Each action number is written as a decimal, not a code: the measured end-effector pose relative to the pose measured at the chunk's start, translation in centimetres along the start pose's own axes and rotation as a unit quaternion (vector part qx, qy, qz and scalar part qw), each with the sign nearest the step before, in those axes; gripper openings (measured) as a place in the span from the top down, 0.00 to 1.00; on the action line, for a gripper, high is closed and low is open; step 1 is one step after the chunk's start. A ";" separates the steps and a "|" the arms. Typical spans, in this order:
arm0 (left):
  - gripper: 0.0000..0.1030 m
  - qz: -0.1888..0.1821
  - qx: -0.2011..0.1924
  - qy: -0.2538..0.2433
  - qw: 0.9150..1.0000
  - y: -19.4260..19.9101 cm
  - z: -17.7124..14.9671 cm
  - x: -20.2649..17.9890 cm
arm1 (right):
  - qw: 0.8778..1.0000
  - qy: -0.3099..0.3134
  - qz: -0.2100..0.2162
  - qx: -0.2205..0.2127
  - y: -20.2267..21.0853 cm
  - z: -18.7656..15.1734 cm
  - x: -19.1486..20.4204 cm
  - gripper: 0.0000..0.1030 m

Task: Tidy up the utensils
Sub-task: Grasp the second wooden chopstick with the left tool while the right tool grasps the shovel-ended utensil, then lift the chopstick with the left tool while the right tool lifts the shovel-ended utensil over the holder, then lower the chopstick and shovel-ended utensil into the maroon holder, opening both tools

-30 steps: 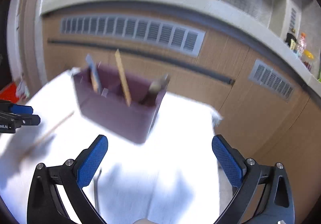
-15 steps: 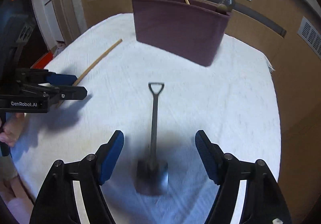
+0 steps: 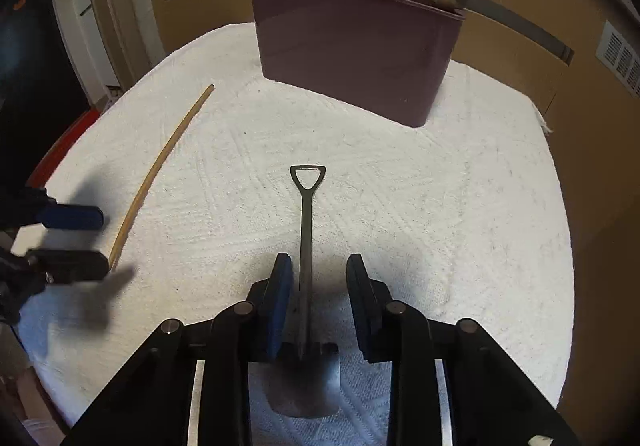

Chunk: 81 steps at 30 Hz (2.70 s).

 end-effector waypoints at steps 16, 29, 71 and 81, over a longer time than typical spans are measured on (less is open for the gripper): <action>0.77 0.110 0.138 0.020 0.984 -5.6 9.7 1.4 | 0.997 -0.031 0.031 -0.059 4.9 -1.5 -0.5 0.96; 0.95 0.123 0.063 -0.015 0.990 -6.0 9.6 -0.2 | 0.996 -0.055 0.034 -0.069 4.9 -1.2 -0.9 0.95; 0.94 -0.015 -0.409 0.015 0.912 11.2 29.6 -3.9 | 0.965 -0.024 -0.022 -0.262 14.6 20.4 -5.6 0.95; 0.94 -0.016 -0.376 0.025 0.926 5.9 30.5 -3.3 | 0.975 -0.035 -0.010 -0.217 9.0 19.9 -6.7 0.95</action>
Point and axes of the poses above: each gripper's, at about its wrist camera, not at the fingertips, and y roughly against the way its jaws point, x to its left, z to its top, the point moved 6 cm from there along -y, roughly the way its jaws point, and after that the axes turned 12 degrees about z, right-handed, at the moved point
